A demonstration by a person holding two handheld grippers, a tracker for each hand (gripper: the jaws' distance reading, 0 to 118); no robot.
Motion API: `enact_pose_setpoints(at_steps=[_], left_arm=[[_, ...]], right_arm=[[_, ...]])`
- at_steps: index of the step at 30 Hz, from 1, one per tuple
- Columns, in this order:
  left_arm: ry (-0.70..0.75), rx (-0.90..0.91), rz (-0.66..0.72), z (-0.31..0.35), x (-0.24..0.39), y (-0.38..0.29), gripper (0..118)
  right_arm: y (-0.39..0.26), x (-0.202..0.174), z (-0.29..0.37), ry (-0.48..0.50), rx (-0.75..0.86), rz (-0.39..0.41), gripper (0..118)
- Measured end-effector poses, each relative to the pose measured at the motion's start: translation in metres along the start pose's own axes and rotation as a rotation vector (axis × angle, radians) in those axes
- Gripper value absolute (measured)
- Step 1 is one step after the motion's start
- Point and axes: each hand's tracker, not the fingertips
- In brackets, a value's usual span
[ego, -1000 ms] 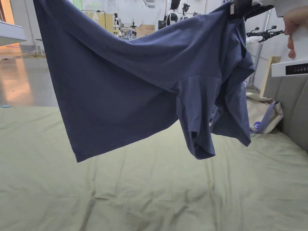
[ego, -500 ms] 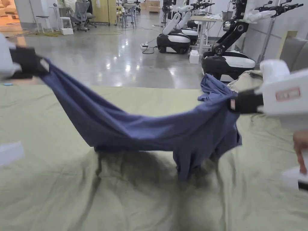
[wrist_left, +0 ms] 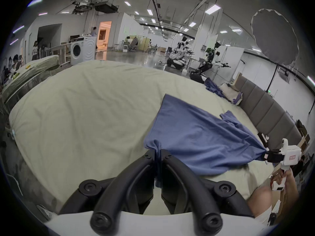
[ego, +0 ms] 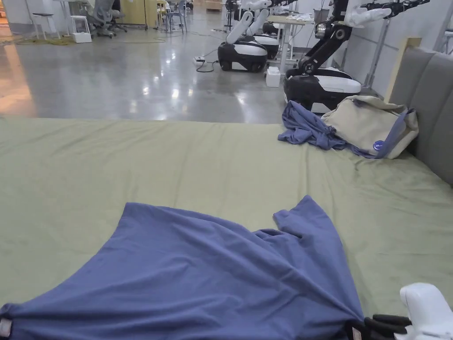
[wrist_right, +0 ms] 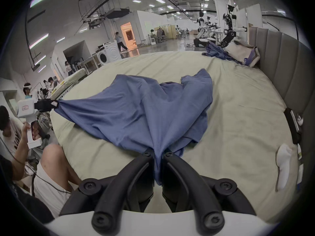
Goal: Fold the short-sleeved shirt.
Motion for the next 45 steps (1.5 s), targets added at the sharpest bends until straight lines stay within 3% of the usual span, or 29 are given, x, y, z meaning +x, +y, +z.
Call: enact_pose_setpoints(at_steps=[3,7,9,10,11,12,13,16,19,20,24,26,27,28,29,30,31,32,33,34,38,41,43,44,45], left_arm=[[0.018,-0.016,-0.012,0.01,-0.002,-0.012,7],[0.053,-0.019,-0.034,0.007,-0.003,-0.015,7],[0.061,-0.007,-0.047,0.0,-0.004,-0.016,8],[0.061,0.004,-0.049,-0.002,-0.004,-0.018,13],[0.096,0.051,-0.088,-0.003,-0.003,-0.019,40],[0.129,0.101,-0.104,-0.003,-0.003,-0.02,73],[0.162,0.143,-0.143,0.0,-0.002,-0.019,89],[0.191,0.344,-0.188,0.023,0.006,-0.001,97],[0.173,0.468,-0.212,0.048,0.026,0.021,100],[0.157,0.513,-0.219,0.056,0.032,0.024,105],[0.197,0.593,-0.236,0.078,0.061,0.003,113],[0.188,0.6,-0.252,0.081,0.068,-0.015,112],[0.174,0.585,-0.257,0.083,0.07,-0.022,109],[0.13,0.536,-0.25,0.079,0.066,-0.028,90],[0.139,0.537,-0.244,0.078,0.066,-0.033,42],[0.156,0.536,-0.251,0.077,0.069,-0.037,20],[0.183,0.525,-0.267,0.074,0.07,-0.039,20],[0.209,0.536,-0.274,0.073,0.07,-0.04,0],[0.178,0.514,-0.256,0.073,0.065,-0.041,0],[0.122,0.481,-0.234,0.073,0.062,-0.039,0],[0.13,0.493,-0.246,0.063,0.057,-0.02,0],[-0.011,0.444,-0.286,0.033,0.049,0.023,0],[-0.11,0.29,-0.329,-0.009,0.045,0.068,0],[-0.165,0.283,-0.33,-0.033,0.042,0.091,17],[-0.189,0.269,-0.335,-0.061,0.039,0.112,53]], right_arm=[[-0.007,0.001,0.004,0.015,-0.014,-0.025,8],[-0.011,0.005,-0.006,-0.037,-0.026,-0.012,9],[-0.014,0.004,-0.01,-0.09,-0.031,-0.025,19],[-0.015,0.003,-0.01,-0.132,-0.028,-0.004,35],[-0.016,-0.001,-0.007,-0.19,0.006,0.037,53],[-0.015,-0.006,0.0,-0.228,0.05,0.071,56],[-0.01,-0.008,0.01,-0.226,0.097,0.089,57],[0.01,-0.028,0.043,-0.312,0.285,0.136,91],[0.024,-0.058,0.076,-0.321,0.529,0.135,103],[0.024,-0.07,0.084,-0.332,0.603,0.132,114],[0.002,-0.112,0.099,-0.362,0.697,0.07,117],[-0.017,-0.124,0.097,-0.363,0.717,0.08,115],[-0.025,-0.129,0.097,-0.362,0.719,0.086,105],[-0.027,-0.13,0.097,-0.354,0.696,0.084,62],[-0.03,-0.13,0.094,-0.333,0.681,0.088,9],[-0.032,-0.131,0.092,-0.344,0.692,0.101,2],[-0.029,-0.133,0.087,-0.437,0.663,0.095,2],[-0.03,-0.135,0.085,-0.495,0.692,0.087,2],[-0.029,-0.125,0.086,-0.353,0.68,0.084,2],[-0.025,-0.123,0.085,-0.306,0.665,0.06,2],[-0.022,-0.12,0.084,-0.356,0.671,0.062,2],[-0.021,-0.115,0.081,-0.331,0.65,0.049,2],[-0.019,-0.114,0.075,-0.32,0.629,0.046,2],[-0.019,-0.113,0.072,-0.312,0.623,0.047,2],[-0.023,-0.112,0.073,-0.308,0.616,0.049,2]])
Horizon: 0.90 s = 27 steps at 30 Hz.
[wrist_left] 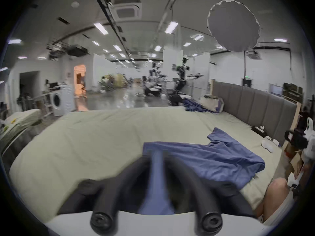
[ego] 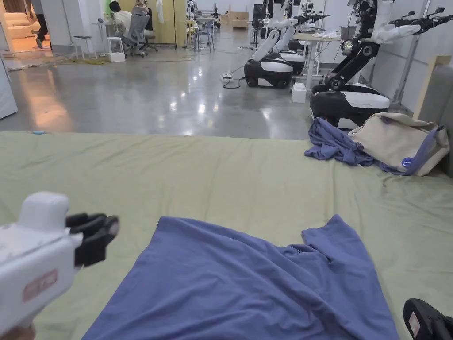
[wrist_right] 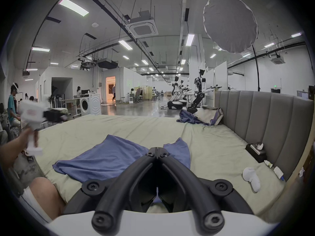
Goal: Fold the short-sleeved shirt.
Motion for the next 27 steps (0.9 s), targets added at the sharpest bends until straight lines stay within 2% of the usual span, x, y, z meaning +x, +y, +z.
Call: enact_pose_setpoints(at_steps=[1,2,6,9,12,18,22,23,24,26,27], left_arm=[[0.0,-0.06,-0.007,-0.031,-0.011,0.011,93],[0.001,-0.136,0.012,-0.068,-0.024,0.02,101],[0.043,-0.353,0.067,-0.193,-0.053,0.041,101],[0.018,-0.501,0.189,-0.262,-0.064,0.04,101],[0.013,-0.586,0.164,-0.305,-0.06,0.032,101],[0.019,-0.727,0.194,-0.335,-0.05,0.005,101],[0.009,-0.73,0.185,-0.333,-0.045,-0.002,99],[0.011,-0.737,0.181,-0.337,-0.045,-0.001,91],[0.018,-0.741,0.164,-0.337,-0.041,-0.001,73],[0.055,-0.709,0.078,-0.333,-0.031,0.002,10],[0.031,-0.683,0.118,-0.332,-0.034,0.004,10]], right_arm=[[-0.001,-0.001,-0.002,-0.001,-0.011,0.005,2],[-0.001,-0.002,-0.005,0.003,-0.027,0.012,2],[-0.002,0.0,-0.01,0.007,-0.062,0.04,2],[-0.001,0.002,-0.014,-0.004,-0.079,0.05,2],[-0.003,0.007,-0.02,-0.012,-0.101,0.05,2],[-0.003,0.014,-0.023,-0.018,-0.125,0.053,2],[-0.003,0.014,-0.022,-0.015,-0.126,0.065,2],[-0.003,0.014,-0.022,-0.015,-0.127,0.068,2],[-0.004,0.014,-0.021,-0.016,-0.13,0.07,2],[-0.006,0.016,-0.02,-0.015,-0.141,0.075,2],[-0.008,0.018,-0.02,-0.014,-0.147,0.073,2]])
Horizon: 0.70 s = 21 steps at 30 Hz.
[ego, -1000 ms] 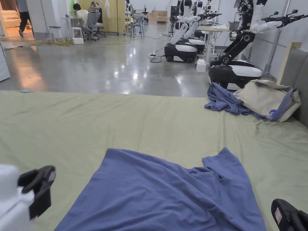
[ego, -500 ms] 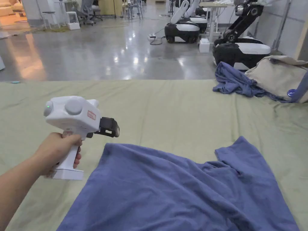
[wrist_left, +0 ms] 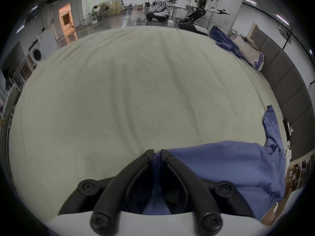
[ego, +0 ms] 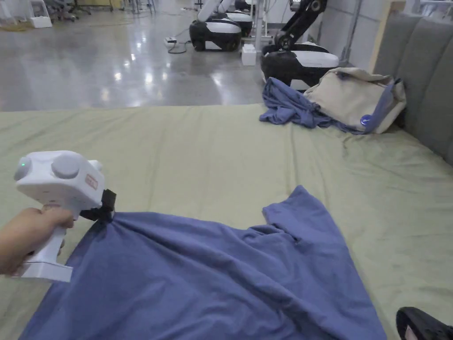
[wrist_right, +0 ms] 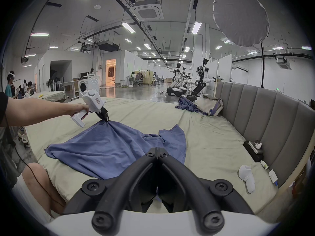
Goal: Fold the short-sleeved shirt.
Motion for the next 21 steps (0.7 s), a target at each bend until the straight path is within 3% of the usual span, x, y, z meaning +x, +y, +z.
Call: enact_pose_setpoints(at_steps=[2,3,4,6,7,8,12,17,20,21], left_arm=[[-0.085,-0.032,0.017,0.004,0.0,-0.001,9],[-0.059,-0.017,0.003,0.008,0.0,-0.002,9],[-0.039,-0.006,-0.001,0.011,-0.004,0.0,9],[-0.055,0.026,0.014,0.026,-0.014,-0.001,9],[-0.068,0.039,0.033,0.032,-0.019,-0.002,9],[-0.071,0.053,0.051,0.04,-0.022,-0.005,9],[-0.063,0.074,0.056,0.054,-0.035,-0.011,9],[-0.062,0.093,0.123,0.059,-0.054,-0.017,9],[-0.046,0.091,0.103,0.064,-0.046,-0.026,9],[-0.044,0.088,0.107,0.065,-0.045,-0.027,9]], right_arm=[[-0.001,0.003,-0.001,-0.004,-0.005,-0.011,2],[-0.001,0.007,-0.003,-0.001,-0.011,-0.02,3],[-0.001,0.01,-0.005,-0.006,-0.015,-0.027,11],[0.003,0.019,-0.017,-0.032,-0.045,-0.042,76],[0.005,0.026,-0.025,-0.021,-0.055,-0.068,102],[0.006,0.036,-0.036,-0.017,-0.069,-0.092,111],[0.025,0.072,-0.097,-0.029,-0.102,-0.093,111],[0.04,0.112,-0.226,-0.018,-0.394,-0.113,110],[0.031,0.135,-0.292,0.072,-0.513,-0.288,108],[0.028,0.142,-0.311,0.043,-0.565,-0.334,108]])
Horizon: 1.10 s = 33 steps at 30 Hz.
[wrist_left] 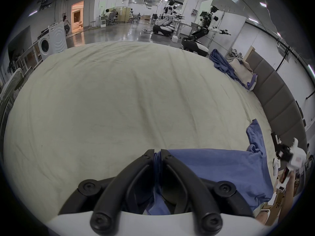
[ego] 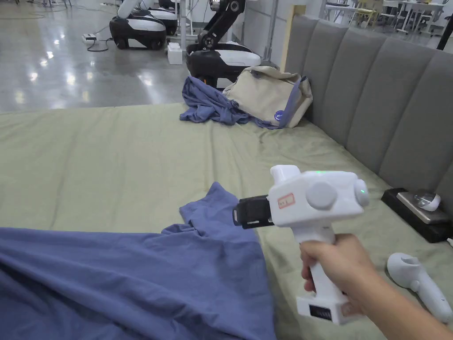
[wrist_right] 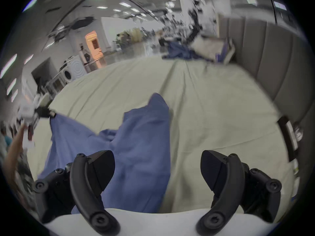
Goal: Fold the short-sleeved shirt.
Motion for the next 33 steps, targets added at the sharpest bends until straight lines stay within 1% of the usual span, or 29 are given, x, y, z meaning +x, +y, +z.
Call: enact_pose_setpoints(at_steps=[2,4,5,6,8,9,11,14,16,20,22,23,24,25,26,27,29,31,33], left_arm=[[-0.002,-0.014,0.016,0.0,-0.001,-0.001,9],[0.001,-0.012,0.011,-0.01,-0.011,0.005,9],[0.003,-0.01,0.005,-0.01,-0.011,0.006,9],[0.006,-0.014,0.003,-0.011,-0.011,0.007,9],[0.008,-0.02,-0.002,-0.008,-0.005,0.003,9],[0.008,-0.022,0.0,-0.009,-0.006,0.003,9],[0.003,-0.02,0.008,-0.008,-0.006,0.002,9],[0.002,-0.019,0.006,-0.007,-0.006,0.002,9],[0.001,-0.017,0.003,-0.005,-0.003,0.003,9],[0.003,-0.016,-0.008,-0.01,-0.008,0.014,9],[0.007,-0.019,-0.022,-0.011,-0.008,0.016,9],[0.011,-0.024,-0.028,-0.01,-0.006,0.016,9],[0.012,-0.026,-0.036,-0.01,-0.005,0.016,9],[0.013,-0.027,-0.043,-0.01,-0.005,0.016,9],[0.012,-0.024,-0.042,-0.009,-0.006,0.017,9],[0.01,-0.024,-0.039,-0.011,-0.009,0.018,9],[0.011,-0.028,-0.031,-0.014,-0.011,0.02,9],[0.017,-0.03,-0.037,-0.014,-0.009,0.019,9],[0.019,-0.032,-0.047,-0.012,-0.006,0.019,9]], right_arm=[[0.012,0.007,-0.024,-0.048,-0.067,-0.057,106],[0.013,0.005,-0.033,-0.052,-0.072,-0.027,97],[0.013,0.004,-0.037,-0.045,-0.133,-0.013,96],[0.013,0.004,-0.042,-0.034,-0.161,-0.021,96],[0.01,0.002,-0.045,-0.043,-0.148,-0.021,96],[0.012,0.001,-0.046,-0.064,-0.145,-0.006,96],[0.018,-0.002,-0.049,-0.076,-0.112,0.029,96],[0.037,-0.008,-0.061,-0.04,-0.084,0.037,96],[0.053,-0.011,-0.072,0.002,-0.029,0.013,96],[0.094,-0.015,-0.106,-0.024,-0.043,0.005,96],[0.103,-0.017,-0.118,-0.091,-0.055,0.033,95],[0.105,-0.016,-0.121,-0.087,-0.054,0.03,82],[0.105,-0.015,-0.122,-0.052,-0.065,-0.002,55],[0.104,-0.013,-0.122,-0.006,-0.08,-0.04,24],[0.103,-0.01,-0.124,0.062,-0.098,-0.067,13],[0.101,-0.01,-0.128,0.055,-0.125,-0.076,13],[0.095,-0.01,-0.134,-0.004,-0.146,-0.049,13],[0.092,-0.011,-0.131,0.006,-0.116,-0.023,13],[0.093,-0.013,-0.121,0.044,-0.054,-0.058,6]])
